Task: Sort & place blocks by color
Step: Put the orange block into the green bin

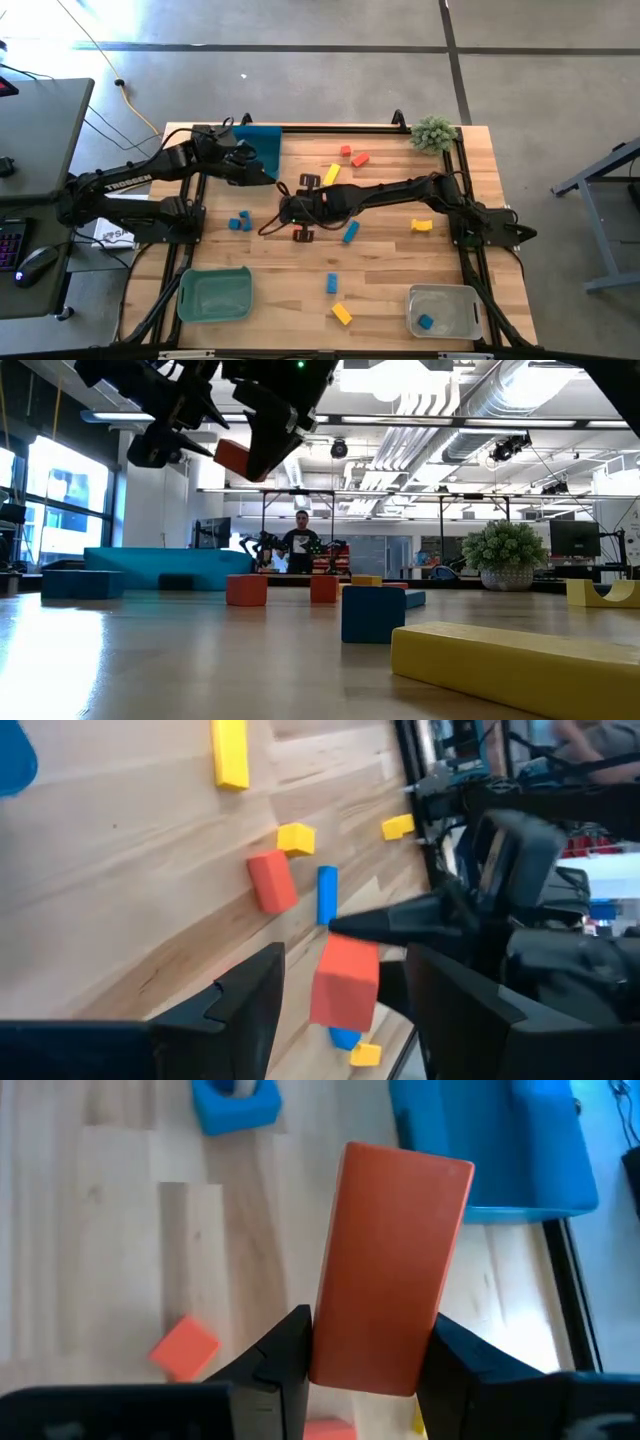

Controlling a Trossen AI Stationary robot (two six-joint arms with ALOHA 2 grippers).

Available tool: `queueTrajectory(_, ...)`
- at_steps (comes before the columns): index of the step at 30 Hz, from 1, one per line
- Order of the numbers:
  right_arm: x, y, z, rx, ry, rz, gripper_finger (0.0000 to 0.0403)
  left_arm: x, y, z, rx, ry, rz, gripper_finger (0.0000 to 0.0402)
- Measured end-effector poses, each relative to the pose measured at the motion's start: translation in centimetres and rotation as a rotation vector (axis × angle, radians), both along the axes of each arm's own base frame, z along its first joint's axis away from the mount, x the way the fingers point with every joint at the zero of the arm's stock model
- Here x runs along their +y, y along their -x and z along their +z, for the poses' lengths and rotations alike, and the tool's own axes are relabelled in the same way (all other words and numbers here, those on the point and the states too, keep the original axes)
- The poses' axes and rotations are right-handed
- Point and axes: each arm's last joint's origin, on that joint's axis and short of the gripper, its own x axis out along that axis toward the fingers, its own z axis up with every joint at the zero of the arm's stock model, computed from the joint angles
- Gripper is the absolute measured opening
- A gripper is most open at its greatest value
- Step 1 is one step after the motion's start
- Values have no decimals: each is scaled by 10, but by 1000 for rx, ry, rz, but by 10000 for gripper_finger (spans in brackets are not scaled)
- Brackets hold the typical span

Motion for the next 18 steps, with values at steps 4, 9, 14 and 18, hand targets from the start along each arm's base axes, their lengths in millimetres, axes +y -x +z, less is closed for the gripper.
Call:
queueTrajectory(4, -8, -1, 1, -12, 0, -18, 116, -1, -6, -4, 21, -7, 4, 200)
queueTrajectory(9, -14, -1, 1, -11, -12, -26, 116, 0, -17, -7, 11, -13, -7, 200)
queueTrajectory(14, -18, -2, 1, -10, -12, -32, 116, 2, -26, -16, 51, 12, -14, 200)
queueTrajectory(18, -21, -1, 1, -4, -12, -32, 116, 3, -34, -23, 71, 22, -27, 200)
